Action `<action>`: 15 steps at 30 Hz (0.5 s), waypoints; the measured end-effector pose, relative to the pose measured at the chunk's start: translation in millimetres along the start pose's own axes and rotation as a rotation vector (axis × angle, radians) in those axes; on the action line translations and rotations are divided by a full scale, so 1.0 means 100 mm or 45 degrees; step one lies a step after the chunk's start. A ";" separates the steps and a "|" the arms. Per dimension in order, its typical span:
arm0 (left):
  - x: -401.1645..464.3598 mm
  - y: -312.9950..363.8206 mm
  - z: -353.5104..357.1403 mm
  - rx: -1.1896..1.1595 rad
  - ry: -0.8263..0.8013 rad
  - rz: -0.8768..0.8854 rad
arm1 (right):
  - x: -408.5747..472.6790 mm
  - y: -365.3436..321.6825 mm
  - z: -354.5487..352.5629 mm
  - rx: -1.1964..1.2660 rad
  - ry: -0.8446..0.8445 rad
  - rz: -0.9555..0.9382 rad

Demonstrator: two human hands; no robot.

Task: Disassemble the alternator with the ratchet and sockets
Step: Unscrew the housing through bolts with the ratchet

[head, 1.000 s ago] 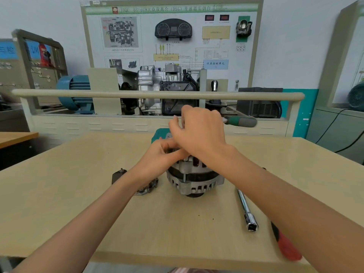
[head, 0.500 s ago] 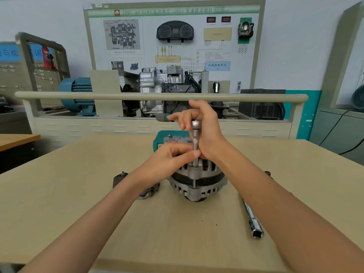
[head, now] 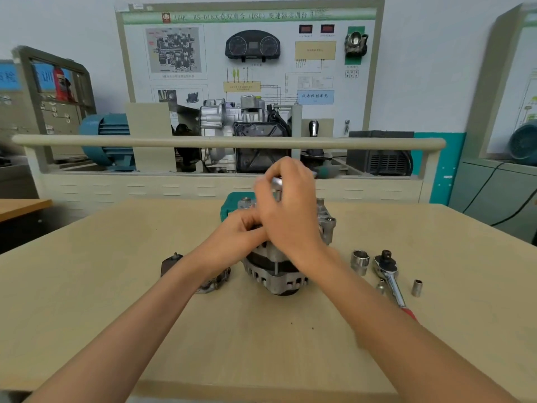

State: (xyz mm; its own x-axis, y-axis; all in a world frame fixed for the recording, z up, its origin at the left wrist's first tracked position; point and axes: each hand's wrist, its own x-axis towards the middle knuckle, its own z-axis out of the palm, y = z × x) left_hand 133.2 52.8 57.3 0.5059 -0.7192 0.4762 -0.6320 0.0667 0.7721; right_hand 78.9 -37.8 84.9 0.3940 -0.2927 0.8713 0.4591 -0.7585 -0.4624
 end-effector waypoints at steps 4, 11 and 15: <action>0.00 0.00 0.00 0.025 -0.056 0.012 | 0.20 0.08 -0.06 1.017 -0.300 0.404; -0.03 0.05 0.12 0.076 0.022 0.142 | 0.18 0.08 -0.09 1.016 -0.281 0.414; -0.05 0.00 0.12 0.017 0.107 0.154 | -0.10 0.02 -0.02 -0.329 0.122 -0.116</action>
State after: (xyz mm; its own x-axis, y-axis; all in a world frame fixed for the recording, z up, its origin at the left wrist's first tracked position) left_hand 123.4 48.2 50.1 0.4725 -0.6461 0.5994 -0.6986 0.1400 0.7017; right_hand 74.4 -37.8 75.3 0.2777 -0.2614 0.9244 0.2664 -0.9036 -0.3355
